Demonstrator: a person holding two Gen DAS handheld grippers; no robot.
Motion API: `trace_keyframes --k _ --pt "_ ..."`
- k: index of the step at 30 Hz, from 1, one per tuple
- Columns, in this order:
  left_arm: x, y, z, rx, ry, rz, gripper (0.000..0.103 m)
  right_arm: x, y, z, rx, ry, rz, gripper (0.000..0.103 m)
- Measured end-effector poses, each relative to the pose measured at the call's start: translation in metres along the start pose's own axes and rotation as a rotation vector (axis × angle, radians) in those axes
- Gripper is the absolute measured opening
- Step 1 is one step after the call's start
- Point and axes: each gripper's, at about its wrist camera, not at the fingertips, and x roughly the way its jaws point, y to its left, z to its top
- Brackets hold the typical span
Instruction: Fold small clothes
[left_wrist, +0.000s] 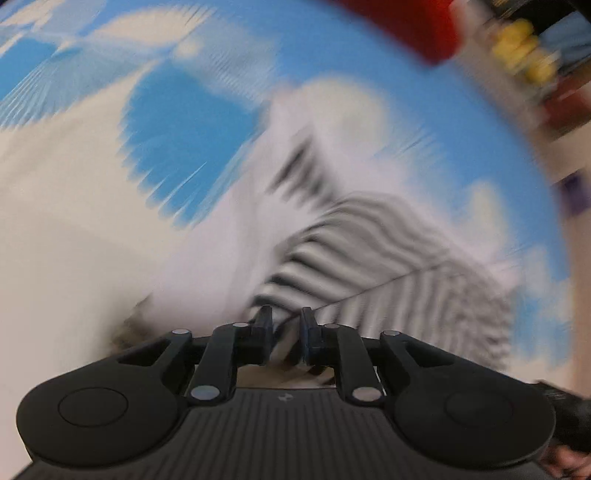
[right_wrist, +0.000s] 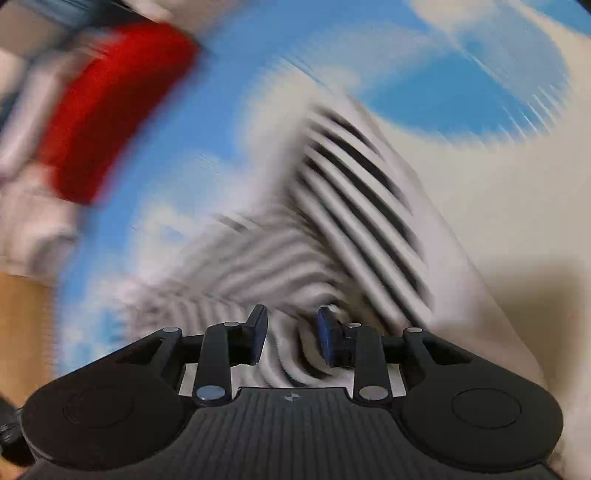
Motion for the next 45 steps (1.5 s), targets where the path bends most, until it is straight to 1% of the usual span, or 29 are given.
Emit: trace_keyframes --k 1,3,4,5,6,7,8,9,10,11,12,13,14,16,17,20,21,22,24,26,28,31,33,35,36,38,40,43,45 --pt "0.000 0.001 -0.001 0.002 -0.002 0.002 0.011 0.006 -0.006 0.000 0.013 0.018 -0.037 0.023" --pt "-0.013 -0.006 0.001 0.038 -0.048 -0.020 0.011 0.000 -0.009 0.000 0.032 0.005 -0.032 0.022" --pt "-0.023 -0.012 0.003 0.074 -0.090 -0.037 0.011 -0.007 -0.003 0.000 0.001 -0.028 -0.025 0.025" --pt "-0.031 -0.017 0.003 0.106 -0.131 -0.053 0.012 -0.019 0.006 -0.002 -0.062 -0.088 -0.012 0.033" --pt "-0.034 -0.019 0.003 0.119 -0.151 -0.062 0.013 -0.026 0.013 -0.001 -0.112 -0.131 -0.006 0.037" --pt "-0.031 -0.017 0.002 0.116 -0.148 -0.062 0.013 -0.029 0.018 -0.001 -0.142 -0.147 0.005 0.043" --pt "-0.023 -0.013 0.002 0.104 -0.121 -0.045 0.013 -0.025 0.017 0.002 -0.151 -0.129 -0.001 0.043" --pt "-0.010 -0.009 0.000 0.092 -0.069 -0.014 0.013 -0.017 0.014 0.002 -0.147 -0.085 -0.037 0.043" --pt "0.002 -0.005 -0.004 0.093 0.001 0.009 0.011 -0.009 0.007 0.000 -0.131 -0.042 -0.088 0.043" --pt "0.006 -0.003 -0.007 0.104 0.038 0.002 0.011 -0.003 0.001 0.000 -0.110 -0.010 -0.135 0.043" --pt "-0.002 -0.002 -0.010 0.110 0.020 -0.003 0.011 -0.004 -0.002 -0.001 -0.092 -0.007 -0.135 0.043" --pt "-0.018 -0.004 -0.010 0.131 -0.027 -0.009 0.011 -0.010 0.000 -0.001 -0.089 -0.022 -0.122 0.043" --pt "-0.037 -0.008 -0.009 0.169 -0.090 -0.017 0.012 -0.025 0.007 0.001 -0.114 -0.069 -0.099 0.043" --pt "-0.083 -0.011 -0.014 0.237 -0.230 -0.026 0.014 -0.062 0.020 0.003 -0.178 -0.195 -0.053 0.042" --pt "-0.103 -0.009 -0.018 0.249 -0.264 -0.033 0.014 -0.088 0.024 0.002 -0.203 -0.272 -0.036 0.042" --pt "-0.162 -0.001 -0.037 0.267 -0.323 -0.106 0.016 -0.157 0.025 -0.004 -0.203 -0.416 0.030 0.043" --pt "-0.180 0.002 -0.048 0.277 -0.350 -0.131 0.023 -0.177 0.022 -0.012 -0.211 -0.445 0.052 0.043" --pt "-0.197 0.006 -0.062 0.287 -0.378 -0.149 0.034 -0.197 0.019 -0.023 -0.234 -0.475 0.072 0.043" --pt "-0.228 0.014 -0.094 0.305 -0.434 -0.174 0.042 -0.230 0.014 -0.047 -0.299 -0.531 0.082 0.043" --pt "-0.245 0.025 -0.133 0.336 -0.470 -0.176 0.042 -0.259 -0.001 -0.081 -0.361 -0.589 0.078 0.043" --pt "-0.248 0.039 -0.169 0.357 -0.479 -0.166 0.042 -0.279 -0.024 -0.111 -0.368 -0.625 0.074 0.043" --pt "-0.224 0.063 -0.216 0.345 -0.422 -0.124 0.042 -0.282 -0.063 -0.142 -0.314 -0.625 0.053 0.043" --pt "-0.205 0.076 -0.235 0.318 -0.375 -0.081 0.042 -0.267 -0.085 -0.162 -0.280 -0.606 -0.022 0.043" --pt "-0.195 0.084 -0.244 0.260 -0.280 -0.033 0.041 -0.243 -0.100 -0.172 -0.220 -0.501 -0.102 0.043" --pt "-0.194 0.088 -0.244 0.230 -0.254 -0.030 0.041 -0.236 -0.107 -0.173 -0.189 -0.444 -0.112 0.043" --pt "-0.200 0.093 -0.244 0.191 -0.258 -0.080 0.042 -0.228 -0.115 -0.177 -0.181 -0.379 -0.098 0.043" --pt "-0.195 0.097 -0.240 0.168 -0.251 -0.082 0.042 -0.224 -0.117 -0.183 -0.206 -0.347 -0.113 0.043" --pt "-0.181 0.105 -0.239 0.137 -0.234 -0.093 0.043 -0.216 -0.122 -0.184 -0.189 -0.290 -0.098 0.043" --pt "-0.165 0.113 -0.240 0.110 -0.220 -0.129 0.049 -0.210 -0.120 -0.189 -0.173 -0.273 -0.101 0.043"
